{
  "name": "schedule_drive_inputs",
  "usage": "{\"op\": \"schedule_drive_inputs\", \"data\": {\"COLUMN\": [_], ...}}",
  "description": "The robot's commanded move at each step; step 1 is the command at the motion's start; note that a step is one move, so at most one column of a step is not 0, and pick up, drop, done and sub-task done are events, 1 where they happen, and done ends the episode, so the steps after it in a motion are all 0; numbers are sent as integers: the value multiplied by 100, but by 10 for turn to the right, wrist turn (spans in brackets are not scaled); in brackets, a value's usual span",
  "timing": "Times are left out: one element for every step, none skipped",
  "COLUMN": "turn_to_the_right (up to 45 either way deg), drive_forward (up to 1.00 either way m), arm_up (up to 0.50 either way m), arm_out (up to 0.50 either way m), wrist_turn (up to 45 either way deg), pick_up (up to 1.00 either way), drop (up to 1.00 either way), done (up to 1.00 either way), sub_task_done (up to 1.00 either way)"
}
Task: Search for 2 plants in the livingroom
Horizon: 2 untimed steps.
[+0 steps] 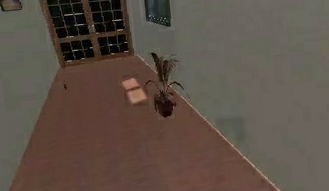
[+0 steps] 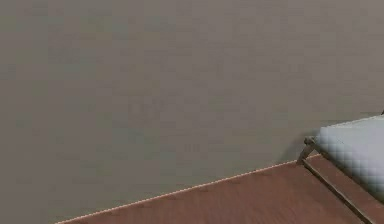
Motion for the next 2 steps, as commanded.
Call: {"op": "schedule_drive_inputs", "data": {"turn_to_the_right": [0, -90], "drive_forward": [100, 0], "arm_up": [0, 0], "arm_out": [0, 0], "wrist_turn": [0, 0], "pick_up": [0, 0], "drop": [0, 0], "done": [0, 0], "sub_task_done": [0, 0]}}
